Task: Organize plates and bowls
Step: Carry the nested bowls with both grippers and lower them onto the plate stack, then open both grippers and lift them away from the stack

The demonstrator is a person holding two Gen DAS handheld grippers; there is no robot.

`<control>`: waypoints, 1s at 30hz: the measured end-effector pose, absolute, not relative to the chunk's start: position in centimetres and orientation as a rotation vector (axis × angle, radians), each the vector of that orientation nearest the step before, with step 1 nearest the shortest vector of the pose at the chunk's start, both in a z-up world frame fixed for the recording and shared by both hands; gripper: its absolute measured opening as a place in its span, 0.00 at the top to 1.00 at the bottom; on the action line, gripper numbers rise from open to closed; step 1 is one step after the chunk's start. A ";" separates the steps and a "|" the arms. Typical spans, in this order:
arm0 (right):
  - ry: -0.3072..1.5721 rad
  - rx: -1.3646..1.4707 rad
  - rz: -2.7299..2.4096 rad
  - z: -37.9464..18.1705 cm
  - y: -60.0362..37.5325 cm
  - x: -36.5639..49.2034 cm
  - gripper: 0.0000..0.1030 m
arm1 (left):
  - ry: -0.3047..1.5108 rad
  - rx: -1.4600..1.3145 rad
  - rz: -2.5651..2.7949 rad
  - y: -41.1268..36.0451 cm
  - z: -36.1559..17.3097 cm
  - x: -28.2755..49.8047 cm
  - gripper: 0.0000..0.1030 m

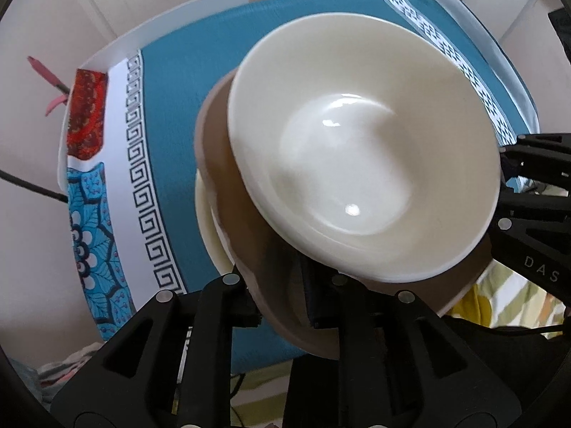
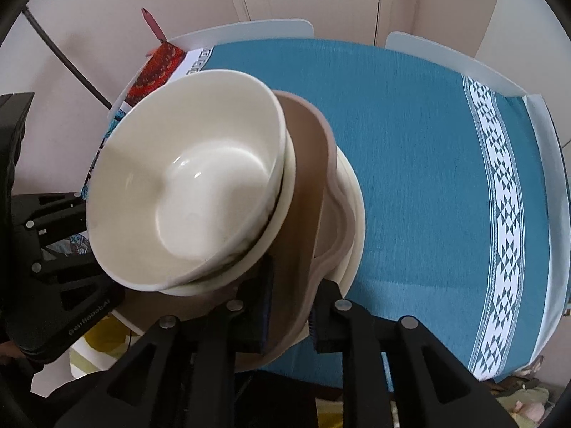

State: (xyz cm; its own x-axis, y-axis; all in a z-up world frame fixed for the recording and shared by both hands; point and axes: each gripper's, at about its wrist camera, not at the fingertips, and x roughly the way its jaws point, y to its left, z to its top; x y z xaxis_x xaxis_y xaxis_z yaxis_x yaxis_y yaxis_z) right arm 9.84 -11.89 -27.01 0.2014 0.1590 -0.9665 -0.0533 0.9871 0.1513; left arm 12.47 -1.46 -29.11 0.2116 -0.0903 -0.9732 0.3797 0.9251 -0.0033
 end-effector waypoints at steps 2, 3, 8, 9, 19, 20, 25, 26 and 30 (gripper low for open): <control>1.387 0.106 0.146 -26.8 -12.1 10.1 0.81 | 1.357 0.264 -0.342 -1.5 -29.1 12.6 0.85; 1.403 0.108 0.145 -26.6 -12.1 10.3 0.81 | 1.369 0.268 -0.345 -1.6 -29.0 12.7 0.85; 1.448 0.094 0.135 -26.4 -12.0 10.6 0.79 | 1.427 0.266 -0.376 -1.7 -29.0 12.8 0.84; 1.457 0.097 0.135 -26.4 -12.0 10.6 0.79 | 1.439 0.259 -0.387 -1.6 -28.9 12.8 0.82; 1.488 0.110 0.138 -26.3 -12.3 9.6 0.77 | 1.437 0.222 -0.449 -1.1 -27.1 11.8 0.44; 1.489 0.112 0.136 -26.2 -12.4 9.3 0.77 | 1.437 0.212 -0.451 -0.9 -26.8 11.6 0.44; 1.473 0.125 0.131 -24.9 -12.8 7.8 0.77 | 1.411 0.195 -0.448 -0.5 -25.0 10.6 0.44; 1.464 0.130 0.130 -24.5 -13.0 7.4 0.77 | 1.398 0.188 -0.441 -0.4 -24.5 10.1 0.44; 1.409 0.151 0.136 -22.6 -13.4 6.0 0.77 | 1.346 0.150 -0.417 0.0 -22.4 8.8 0.44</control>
State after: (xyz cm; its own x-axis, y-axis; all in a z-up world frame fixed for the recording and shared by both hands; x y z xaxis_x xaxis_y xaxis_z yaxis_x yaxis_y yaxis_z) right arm 5.97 -13.39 -22.62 0.1568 0.1838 -0.9704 -0.0047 0.9827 0.1854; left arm 8.82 -0.03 -22.45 0.1627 -0.2056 -0.9650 0.3763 0.9171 -0.1320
